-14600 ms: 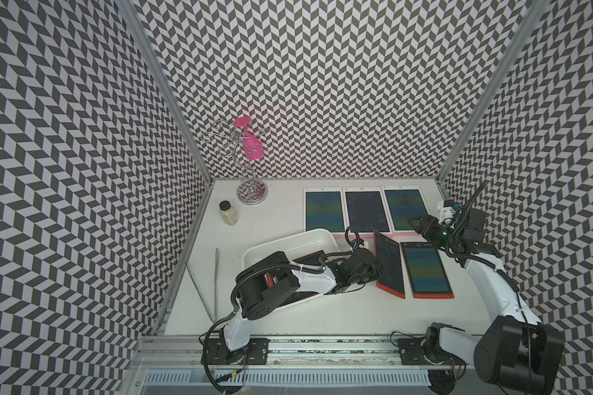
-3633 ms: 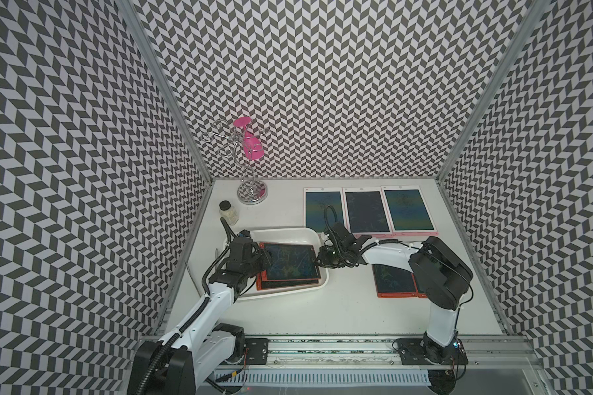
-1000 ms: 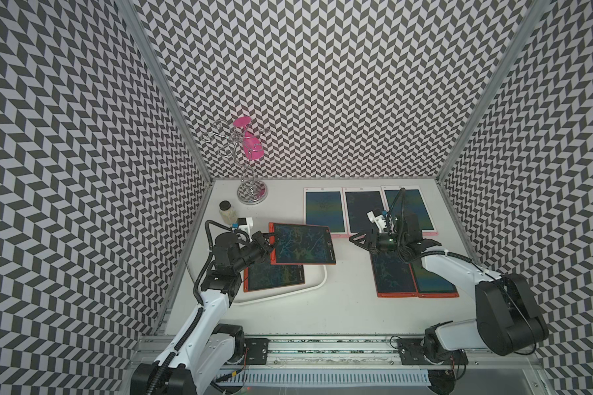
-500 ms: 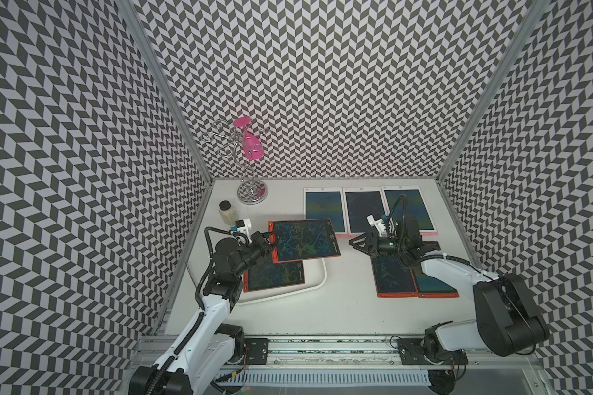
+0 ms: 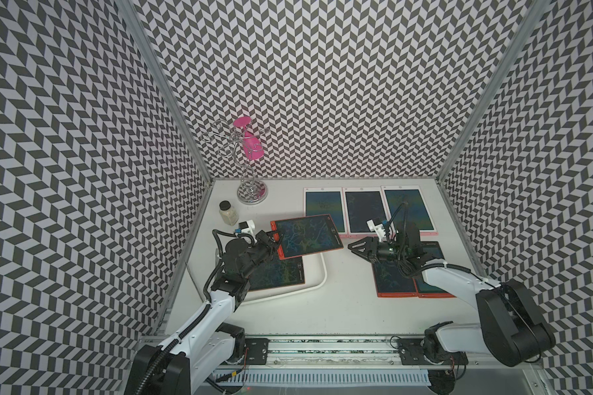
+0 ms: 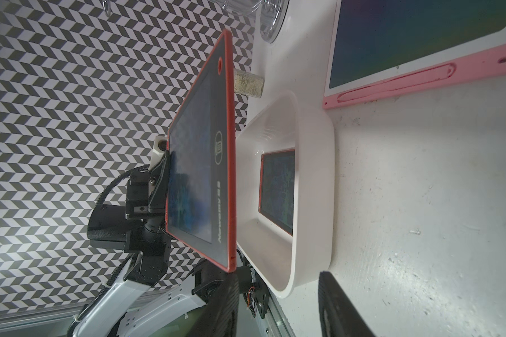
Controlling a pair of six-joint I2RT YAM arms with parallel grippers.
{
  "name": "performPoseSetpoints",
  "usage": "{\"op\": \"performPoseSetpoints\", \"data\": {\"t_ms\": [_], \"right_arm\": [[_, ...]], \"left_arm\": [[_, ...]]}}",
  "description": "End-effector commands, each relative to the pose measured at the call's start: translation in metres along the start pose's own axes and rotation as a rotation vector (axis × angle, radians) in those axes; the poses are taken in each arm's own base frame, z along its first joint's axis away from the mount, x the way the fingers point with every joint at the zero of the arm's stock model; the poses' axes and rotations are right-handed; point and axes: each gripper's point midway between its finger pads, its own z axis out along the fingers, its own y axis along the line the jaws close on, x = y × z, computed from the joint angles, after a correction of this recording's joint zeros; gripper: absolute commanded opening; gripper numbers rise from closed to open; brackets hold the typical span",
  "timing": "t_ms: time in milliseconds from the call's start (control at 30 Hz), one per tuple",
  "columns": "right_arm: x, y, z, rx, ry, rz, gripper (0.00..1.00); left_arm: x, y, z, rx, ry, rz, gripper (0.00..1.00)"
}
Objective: Take out the writing tablet from the storage box
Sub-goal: Place the writing tablet at the center of the board.
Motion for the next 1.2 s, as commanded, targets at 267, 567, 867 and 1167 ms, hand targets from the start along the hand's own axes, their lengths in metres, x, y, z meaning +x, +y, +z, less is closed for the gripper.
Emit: {"op": "performPoseSetpoints", "data": {"t_ms": [267,567,867,1167], "right_arm": [[-0.006,0.035,0.013,-0.079,-0.055,-0.039,0.48],[-0.018,0.043,0.020,-0.109,-0.078,-0.023,0.48],[-0.034,0.057,0.026,-0.137,-0.101,-0.023,0.47],[-0.057,0.073,0.026,-0.175,-0.178,-0.038,0.39]], "left_arm": [[-0.016,-0.033,0.018,0.080,-0.118,-0.017,0.00],[-0.006,-0.038,0.034,0.110,-0.083,-0.028,0.00],[0.016,-0.036,0.045,0.121,-0.029,-0.033,0.00],[0.028,-0.037,0.051,0.130,0.013,-0.040,0.00]]}}
